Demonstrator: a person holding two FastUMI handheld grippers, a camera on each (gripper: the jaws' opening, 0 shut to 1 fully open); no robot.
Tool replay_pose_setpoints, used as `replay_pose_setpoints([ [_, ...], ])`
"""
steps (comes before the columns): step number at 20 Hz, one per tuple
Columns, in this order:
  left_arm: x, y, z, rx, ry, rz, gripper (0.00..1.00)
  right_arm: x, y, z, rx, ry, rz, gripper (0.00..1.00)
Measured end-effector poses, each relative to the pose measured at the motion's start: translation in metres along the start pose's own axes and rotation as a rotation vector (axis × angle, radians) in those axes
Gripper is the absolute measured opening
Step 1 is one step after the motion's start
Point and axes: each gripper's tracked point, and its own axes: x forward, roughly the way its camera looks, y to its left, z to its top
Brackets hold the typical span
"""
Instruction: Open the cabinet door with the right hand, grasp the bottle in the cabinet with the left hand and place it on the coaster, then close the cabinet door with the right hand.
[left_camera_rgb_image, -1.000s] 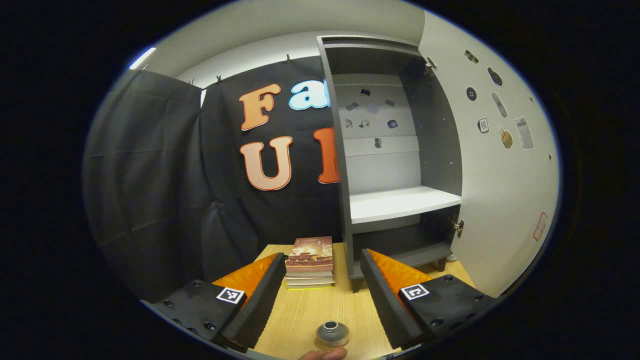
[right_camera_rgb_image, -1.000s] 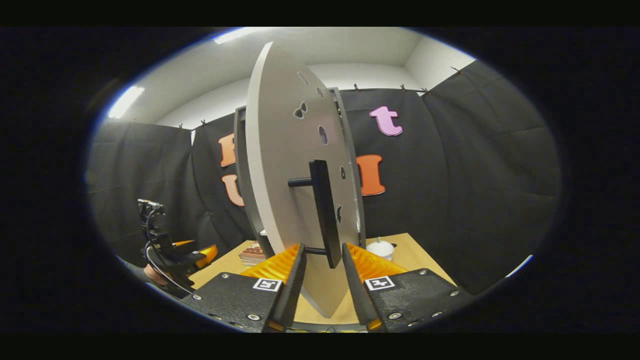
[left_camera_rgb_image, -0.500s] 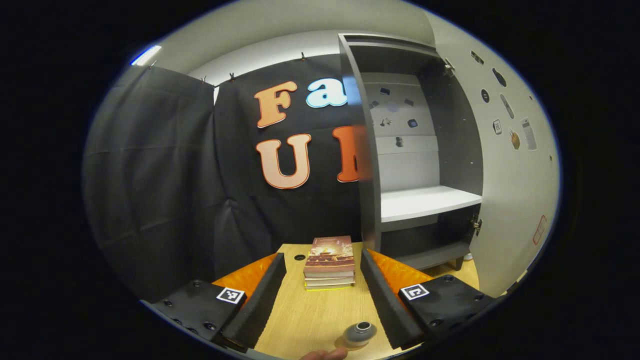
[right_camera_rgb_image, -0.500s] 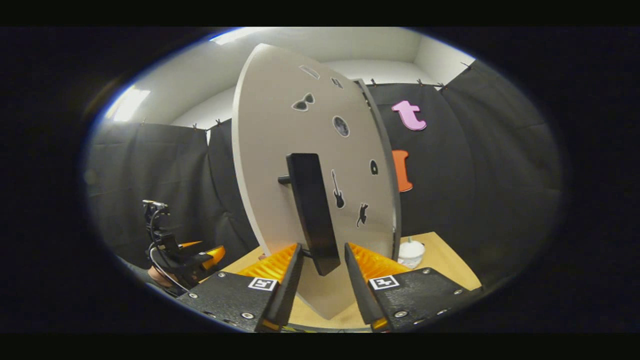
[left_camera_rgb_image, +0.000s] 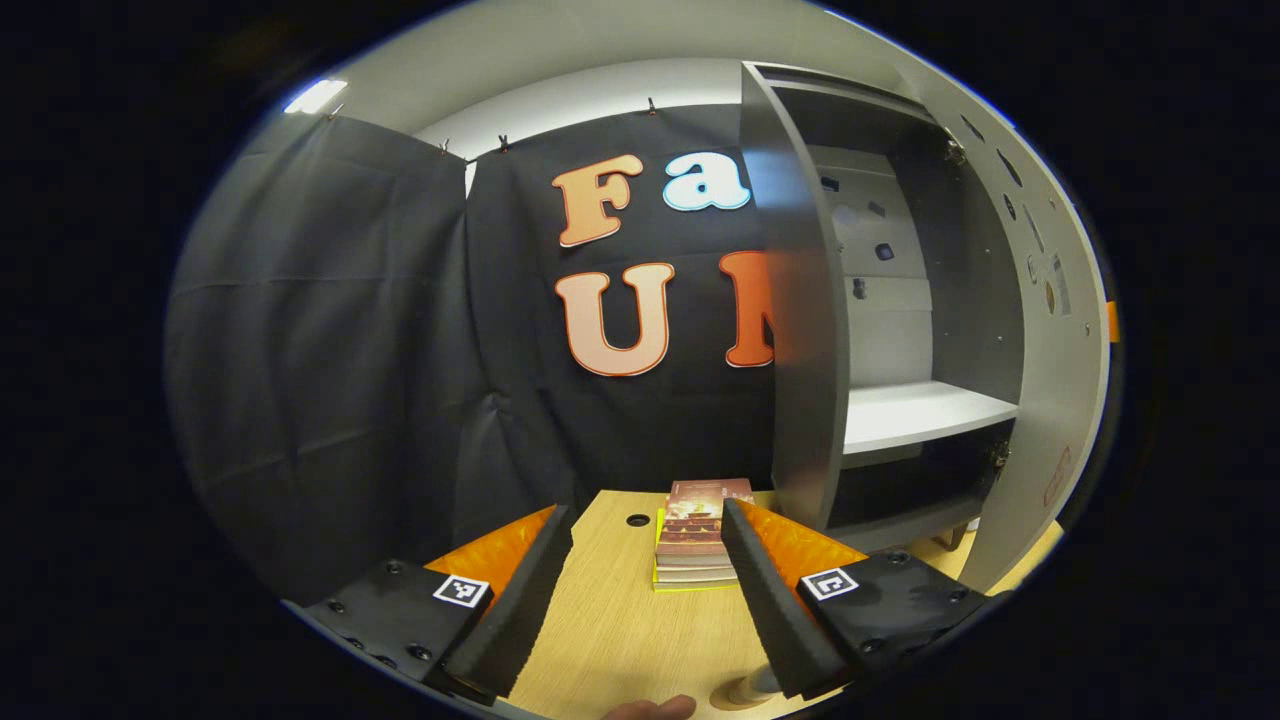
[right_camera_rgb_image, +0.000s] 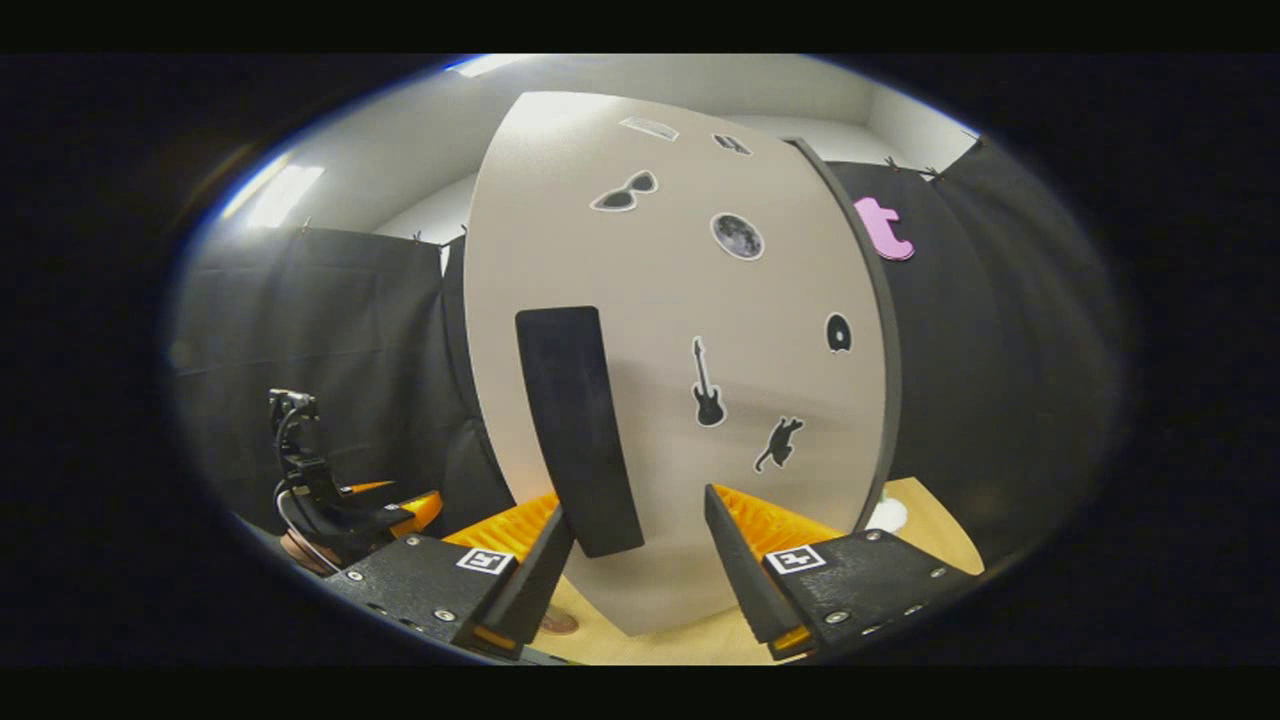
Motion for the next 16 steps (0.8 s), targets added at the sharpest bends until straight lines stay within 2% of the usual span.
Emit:
replay_pose_setpoints([
  [1,0.004,0.005,0.001,-0.001,-0.001,0.004,0.98,0.005,0.003,-0.001,-0.006,-0.002,0.004,0.78],
  [7,0.025,0.019,0.005,-0.028,-0.007,-0.003,0.98,0.042,0.010,-0.005,-0.030,-0.025,-0.001,0.83],
  [8,0.026,0.020,0.007,-0.031,-0.009,-0.007,0.94,0.048,0.011,-0.005,-0.035,-0.031,-0.008,0.84],
  [9,0.029,0.020,0.007,-0.032,-0.012,-0.010,1.00,0.050,0.012,-0.003,-0.043,-0.040,-0.015,0.85],
  [10,0.031,0.020,0.009,-0.033,-0.017,-0.016,0.98,0.052,0.013,-0.003,-0.055,-0.049,-0.023,0.87],
  [16,0.043,0.013,0.010,-0.054,-0.031,-0.060,1.00,0.072,0.009,-0.002,-0.029,-0.105,-0.100,0.92],
])
